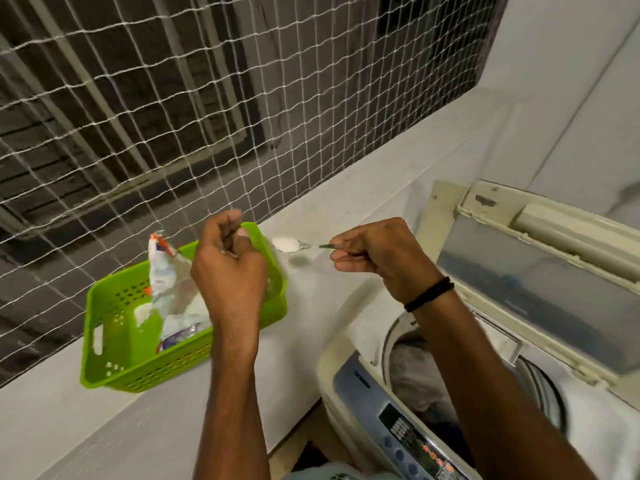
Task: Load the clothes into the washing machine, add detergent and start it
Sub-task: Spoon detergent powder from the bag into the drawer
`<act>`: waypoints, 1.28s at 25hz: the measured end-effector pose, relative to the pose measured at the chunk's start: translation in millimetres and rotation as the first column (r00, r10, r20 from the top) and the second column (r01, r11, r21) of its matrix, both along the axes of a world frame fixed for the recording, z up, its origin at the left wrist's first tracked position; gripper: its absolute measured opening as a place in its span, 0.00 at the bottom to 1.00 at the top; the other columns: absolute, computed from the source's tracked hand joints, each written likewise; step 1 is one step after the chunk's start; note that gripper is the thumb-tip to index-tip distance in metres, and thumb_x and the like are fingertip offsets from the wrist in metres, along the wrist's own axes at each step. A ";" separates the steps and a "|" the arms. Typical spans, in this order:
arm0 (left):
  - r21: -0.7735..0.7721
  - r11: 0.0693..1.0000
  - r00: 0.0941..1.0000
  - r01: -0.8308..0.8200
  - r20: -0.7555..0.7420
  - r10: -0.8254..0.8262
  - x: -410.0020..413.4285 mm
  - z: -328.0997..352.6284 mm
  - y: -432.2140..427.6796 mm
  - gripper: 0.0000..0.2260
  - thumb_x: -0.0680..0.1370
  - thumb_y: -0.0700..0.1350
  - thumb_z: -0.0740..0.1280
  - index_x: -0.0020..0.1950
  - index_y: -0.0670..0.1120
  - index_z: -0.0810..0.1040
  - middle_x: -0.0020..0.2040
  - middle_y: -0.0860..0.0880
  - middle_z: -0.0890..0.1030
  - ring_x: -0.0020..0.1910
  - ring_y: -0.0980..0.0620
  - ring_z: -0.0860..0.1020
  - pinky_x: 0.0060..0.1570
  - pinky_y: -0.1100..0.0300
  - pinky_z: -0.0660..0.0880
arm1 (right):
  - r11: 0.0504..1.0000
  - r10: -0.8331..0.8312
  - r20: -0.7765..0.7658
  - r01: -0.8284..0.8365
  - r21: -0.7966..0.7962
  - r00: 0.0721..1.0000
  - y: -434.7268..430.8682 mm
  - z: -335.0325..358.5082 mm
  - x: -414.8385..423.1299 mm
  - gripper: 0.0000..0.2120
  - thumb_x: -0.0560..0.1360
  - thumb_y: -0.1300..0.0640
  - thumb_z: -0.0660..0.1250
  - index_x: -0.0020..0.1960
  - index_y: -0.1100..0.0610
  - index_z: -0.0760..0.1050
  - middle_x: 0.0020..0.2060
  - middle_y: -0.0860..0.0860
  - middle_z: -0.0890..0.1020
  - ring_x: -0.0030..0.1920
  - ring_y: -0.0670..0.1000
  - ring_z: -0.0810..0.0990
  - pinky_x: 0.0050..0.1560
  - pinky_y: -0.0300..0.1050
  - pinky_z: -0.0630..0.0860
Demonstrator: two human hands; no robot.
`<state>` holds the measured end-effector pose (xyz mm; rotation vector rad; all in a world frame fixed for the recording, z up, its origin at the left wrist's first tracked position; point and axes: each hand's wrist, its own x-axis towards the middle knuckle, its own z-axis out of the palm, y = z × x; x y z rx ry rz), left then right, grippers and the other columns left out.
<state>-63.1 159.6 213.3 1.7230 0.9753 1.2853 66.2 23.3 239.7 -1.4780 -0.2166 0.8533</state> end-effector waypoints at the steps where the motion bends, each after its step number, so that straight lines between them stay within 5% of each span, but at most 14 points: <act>1: 0.001 0.999 0.999 0.039 0.005 -0.039 10.7 -1.4 -5.4 0.11 0.78 0.37 0.63 0.58 0.46 0.79 0.52 0.52 0.83 0.51 0.57 0.81 0.51 0.73 0.73 | 1.000 -0.025 -0.013 0.025 -0.007 1.000 -10.8 -0.4 6.7 0.09 0.77 0.73 0.61 0.52 0.74 0.78 0.37 0.63 0.81 0.30 0.54 0.82 0.33 0.40 0.83; 8: -0.088 0.939 0.942 0.334 -0.008 -0.335 93.9 -27.2 -67.5 0.08 0.77 0.42 0.66 0.55 0.50 0.80 0.47 0.55 0.82 0.43 0.58 0.80 0.48 0.68 0.75 | 0.949 -0.310 0.014 0.311 -0.050 0.951 -103.6 -28.4 55.3 0.11 0.75 0.73 0.60 0.45 0.70 0.81 0.36 0.63 0.84 0.33 0.56 0.83 0.37 0.42 0.83; 11: -0.258 0.829 0.867 0.496 0.083 -0.492 126.9 -51.0 -105.3 0.07 0.76 0.41 0.68 0.52 0.48 0.81 0.47 0.51 0.84 0.44 0.55 0.81 0.49 0.64 0.77 | 0.900 -0.434 -0.031 0.432 -0.062 0.900 -148.5 -57.2 74.8 0.09 0.76 0.74 0.61 0.47 0.71 0.80 0.37 0.63 0.83 0.34 0.56 0.83 0.39 0.43 0.84; 14: -0.587 0.566 0.791 0.578 0.233 -0.566 162.7 -91.9 -146.6 0.06 0.74 0.39 0.70 0.49 0.47 0.82 0.47 0.45 0.85 0.44 0.50 0.83 0.48 0.58 0.80 | 0.848 -0.527 -0.078 0.520 -0.100 0.846 -191.6 -95.2 92.5 0.09 0.76 0.74 0.61 0.51 0.73 0.78 0.38 0.62 0.82 0.36 0.56 0.83 0.39 0.42 0.84; 18: -0.903 0.163 0.797 0.397 0.251 -0.550 206.1 -158.2 -187.6 0.03 0.78 0.36 0.66 0.47 0.41 0.80 0.43 0.40 0.79 0.39 0.47 0.77 0.38 0.59 0.74 | 0.743 -0.668 -0.149 0.641 -0.194 0.729 -237.3 -154.9 101.2 0.08 0.76 0.75 0.60 0.46 0.71 0.78 0.38 0.62 0.81 0.37 0.55 0.81 0.35 0.39 0.83; 21: -0.962 -0.061 0.749 0.267 0.247 -0.615 218.7 -206.3 -206.3 0.15 0.82 0.43 0.61 0.65 0.35 0.74 0.61 0.37 0.78 0.61 0.41 0.77 0.60 0.52 0.74 | 0.657 -0.727 -0.063 0.667 -0.352 0.684 -258.9 -204.9 106.3 0.05 0.74 0.70 0.65 0.48 0.67 0.79 0.40 0.60 0.84 0.39 0.55 0.83 0.41 0.46 0.84; 23: -0.958 -0.177 0.737 0.224 0.286 -0.613 220.7 -227.1 -216.1 0.20 0.83 0.47 0.58 0.71 0.35 0.68 0.68 0.37 0.72 0.69 0.40 0.72 0.64 0.51 0.70 | 0.619 -0.646 0.084 0.586 -0.523 0.758 -266.9 -231.1 106.2 0.06 0.75 0.59 0.65 0.47 0.57 0.81 0.45 0.55 0.86 0.47 0.56 0.84 0.49 0.47 0.80; 25: -0.956 -0.221 0.748 0.195 0.291 -0.597 224.2 -242.3 -224.2 0.23 0.84 0.50 0.57 0.74 0.36 0.64 0.72 0.36 0.69 0.71 0.40 0.69 0.68 0.50 0.68 | 0.516 -0.564 0.264 0.583 -0.627 0.782 -268.8 -256.8 99.8 0.08 0.75 0.53 0.65 0.49 0.52 0.83 0.52 0.53 0.85 0.54 0.56 0.82 0.51 0.44 0.75; 27: -0.960 -0.223 0.756 0.168 0.271 -0.596 227.4 -254.1 -229.6 0.25 0.84 0.51 0.56 0.76 0.37 0.61 0.74 0.36 0.67 0.72 0.40 0.68 0.71 0.49 0.66 | 0.484 -0.453 0.383 0.583 -0.653 0.805 -260.2 -270.0 88.9 0.11 0.74 0.57 0.67 0.54 0.54 0.84 0.54 0.55 0.85 0.56 0.57 0.82 0.54 0.43 0.75; 32: -0.964 -0.239 0.764 0.114 0.239 -0.600 226.1 -268.1 -235.4 0.26 0.83 0.49 0.58 0.76 0.35 0.61 0.73 0.36 0.66 0.72 0.39 0.67 0.71 0.49 0.67 | 0.454 -0.334 0.553 0.645 -0.615 0.763 -241.5 -287.1 70.4 0.14 0.71 0.68 0.63 0.51 0.59 0.84 0.46 0.60 0.86 0.49 0.62 0.83 0.48 0.46 0.76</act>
